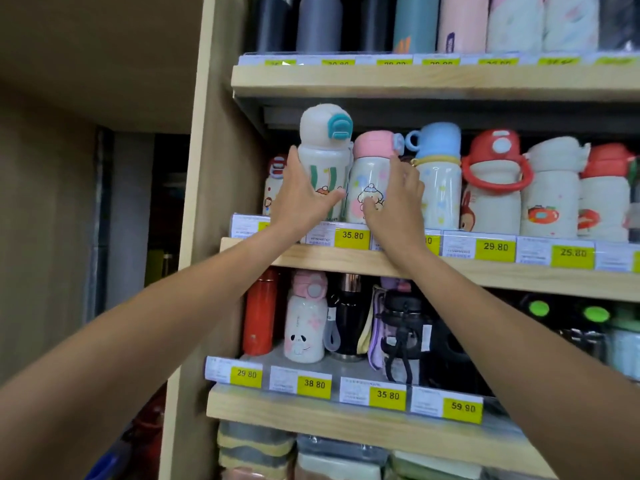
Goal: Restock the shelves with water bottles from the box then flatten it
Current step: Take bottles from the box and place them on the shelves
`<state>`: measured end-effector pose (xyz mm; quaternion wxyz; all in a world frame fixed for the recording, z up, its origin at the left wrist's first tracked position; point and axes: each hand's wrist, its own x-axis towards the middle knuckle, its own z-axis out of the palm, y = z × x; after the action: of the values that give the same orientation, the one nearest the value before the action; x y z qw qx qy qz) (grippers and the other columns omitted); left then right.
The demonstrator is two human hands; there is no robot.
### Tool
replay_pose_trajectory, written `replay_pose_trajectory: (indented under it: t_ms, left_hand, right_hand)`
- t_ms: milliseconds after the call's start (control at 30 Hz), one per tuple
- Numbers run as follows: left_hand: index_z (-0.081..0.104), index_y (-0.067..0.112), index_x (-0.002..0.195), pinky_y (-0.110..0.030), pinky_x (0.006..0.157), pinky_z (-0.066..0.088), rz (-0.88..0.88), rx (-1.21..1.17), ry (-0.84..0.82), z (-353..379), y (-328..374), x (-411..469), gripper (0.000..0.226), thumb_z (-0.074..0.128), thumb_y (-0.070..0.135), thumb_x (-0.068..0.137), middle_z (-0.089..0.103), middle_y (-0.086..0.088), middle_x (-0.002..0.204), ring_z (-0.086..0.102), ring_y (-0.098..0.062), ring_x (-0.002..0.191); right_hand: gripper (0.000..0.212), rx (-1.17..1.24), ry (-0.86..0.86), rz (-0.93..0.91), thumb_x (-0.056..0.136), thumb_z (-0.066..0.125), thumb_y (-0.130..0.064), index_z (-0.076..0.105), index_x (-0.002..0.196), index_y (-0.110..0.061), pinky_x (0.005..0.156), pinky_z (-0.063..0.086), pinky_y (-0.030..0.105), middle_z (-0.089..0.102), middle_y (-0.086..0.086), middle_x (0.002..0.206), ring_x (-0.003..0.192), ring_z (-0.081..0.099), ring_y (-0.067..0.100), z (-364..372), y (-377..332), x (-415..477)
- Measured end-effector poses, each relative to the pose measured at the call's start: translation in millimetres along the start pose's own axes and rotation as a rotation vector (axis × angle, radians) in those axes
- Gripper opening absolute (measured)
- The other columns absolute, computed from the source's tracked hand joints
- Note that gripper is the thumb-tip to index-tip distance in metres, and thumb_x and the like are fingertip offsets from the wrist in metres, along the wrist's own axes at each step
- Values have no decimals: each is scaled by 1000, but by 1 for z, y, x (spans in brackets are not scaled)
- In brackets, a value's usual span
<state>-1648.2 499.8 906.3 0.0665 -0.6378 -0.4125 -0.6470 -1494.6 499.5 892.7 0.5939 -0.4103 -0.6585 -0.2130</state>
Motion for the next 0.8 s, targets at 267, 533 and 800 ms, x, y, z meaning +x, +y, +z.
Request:
replay_pose_trajectory:
  t_ms: [267,533,800]
  left_hand:
    - [24,19,133,-34,78,39,-182,175,-119,3,-9,11,81,66,55,73,57,3,120,57,-23,107]
    - [7,14,146,-40,91,48,-210,189,-301,-3,-9,18,100,66,55,76,54,-1,130,57,-23,113]
    - [14,8,146,-49,111,24,-251,305,-141,7,15,-16,79,60,29,86,32,-12,147,34,-32,134]
  right_hand:
    - [74,-144,-43,8,86,61,-35,24,145,-13,98,42,44,22,12,149,133,27,31,4,0,2]
    - [72,-152,-61,41,87,60,-34,23,146,-16,94,43,42,20,10,151,135,25,28,2,-4,-2]
    - [51,-111,-186,12,89,57,-21,37,135,-12,82,41,35,30,10,141,128,33,27,-20,0,-18]
